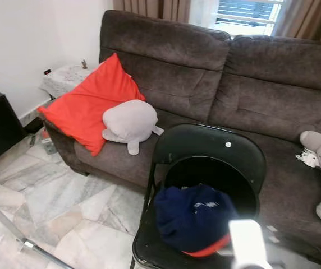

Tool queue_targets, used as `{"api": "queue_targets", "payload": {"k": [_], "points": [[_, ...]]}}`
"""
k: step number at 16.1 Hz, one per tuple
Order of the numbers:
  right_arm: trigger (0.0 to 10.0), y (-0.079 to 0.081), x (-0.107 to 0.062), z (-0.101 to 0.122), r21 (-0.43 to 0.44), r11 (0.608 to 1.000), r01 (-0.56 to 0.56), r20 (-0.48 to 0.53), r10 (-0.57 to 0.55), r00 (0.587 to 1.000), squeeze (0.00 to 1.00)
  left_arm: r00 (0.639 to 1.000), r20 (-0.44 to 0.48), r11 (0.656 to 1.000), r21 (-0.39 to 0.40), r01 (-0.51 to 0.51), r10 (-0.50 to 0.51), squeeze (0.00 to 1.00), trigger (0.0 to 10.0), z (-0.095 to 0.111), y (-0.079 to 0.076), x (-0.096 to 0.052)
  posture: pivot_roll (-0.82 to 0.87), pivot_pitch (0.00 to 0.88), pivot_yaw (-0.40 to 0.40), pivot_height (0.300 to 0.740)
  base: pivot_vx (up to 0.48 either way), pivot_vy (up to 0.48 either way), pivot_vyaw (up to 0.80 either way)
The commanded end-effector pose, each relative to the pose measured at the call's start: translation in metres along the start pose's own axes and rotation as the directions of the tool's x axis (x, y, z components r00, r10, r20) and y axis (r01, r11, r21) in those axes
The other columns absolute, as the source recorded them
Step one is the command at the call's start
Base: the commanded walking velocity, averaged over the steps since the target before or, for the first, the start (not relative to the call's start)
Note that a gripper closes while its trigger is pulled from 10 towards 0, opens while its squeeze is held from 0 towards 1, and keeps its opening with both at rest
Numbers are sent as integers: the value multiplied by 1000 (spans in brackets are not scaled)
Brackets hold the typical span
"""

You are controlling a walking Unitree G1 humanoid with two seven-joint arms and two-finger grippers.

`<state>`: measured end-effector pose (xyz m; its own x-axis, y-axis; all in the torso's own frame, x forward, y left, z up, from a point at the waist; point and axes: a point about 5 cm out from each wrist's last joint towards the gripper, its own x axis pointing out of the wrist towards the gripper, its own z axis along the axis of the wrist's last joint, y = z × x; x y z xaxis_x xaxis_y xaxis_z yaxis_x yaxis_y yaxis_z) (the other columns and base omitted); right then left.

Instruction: Hang hanger

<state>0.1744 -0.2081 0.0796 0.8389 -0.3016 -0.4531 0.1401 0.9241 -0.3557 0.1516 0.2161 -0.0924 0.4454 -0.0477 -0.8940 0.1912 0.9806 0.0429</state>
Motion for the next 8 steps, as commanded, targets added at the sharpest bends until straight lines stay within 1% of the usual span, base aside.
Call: {"api": "queue_targets", "payload": {"k": [1,2,3,4,5,6,7,8], "points": [[10000,-5,-1,9,34,999,34,55,-36,998,0,1000,-23,1000,23,-3,3,0,10000,-4,1,-1,-95,0,-22,740,0,0,0],[10000,-5,1,11,42,998,43,75,-46,996,59,1000,-21,1000,21,-2,3,0,10000,-4,1,-1,-94,0,-23,740,0,0,0],[10000,-3,2,11,46,998,40,67,-43,997,514,1000,-20,1000,20,-2,2,0,10000,-4,1,-1,-93,0,-25,740,0,0,0],[10000,0,4,7,48,999,25,40,-27,999,1000,1000,-20,1000,19,-2,2,0,10000,-4,1,-1,-92,0,-26,740,0,0,0],[10000,1,6,6,39,999,17,26,-18,999,953,1000,-20,1000,17,-2,2,0,10000,-4,0,0,-89,0,-27,740,0,0,0],[10000,1,9,5,26,1000,2,20,-3,1000,863,1000,-20,1000,16,-2,3,0,10000,-4,0,0,-88,0,-28,740,0,0,0],[10000,3,11,4,11,1000,-16,14,16,1000,400,1000,-21,1000,16,-3,3,0,10000,-4,0,0,-89,0,-29,740,0,0,0],[10000,4,13,2,-10,999,-34,5,34,999,0,1000,-22,1000,16,-3,3,0,10000,-4,0,0,-86,0,-31,740,0,0,0]]}}
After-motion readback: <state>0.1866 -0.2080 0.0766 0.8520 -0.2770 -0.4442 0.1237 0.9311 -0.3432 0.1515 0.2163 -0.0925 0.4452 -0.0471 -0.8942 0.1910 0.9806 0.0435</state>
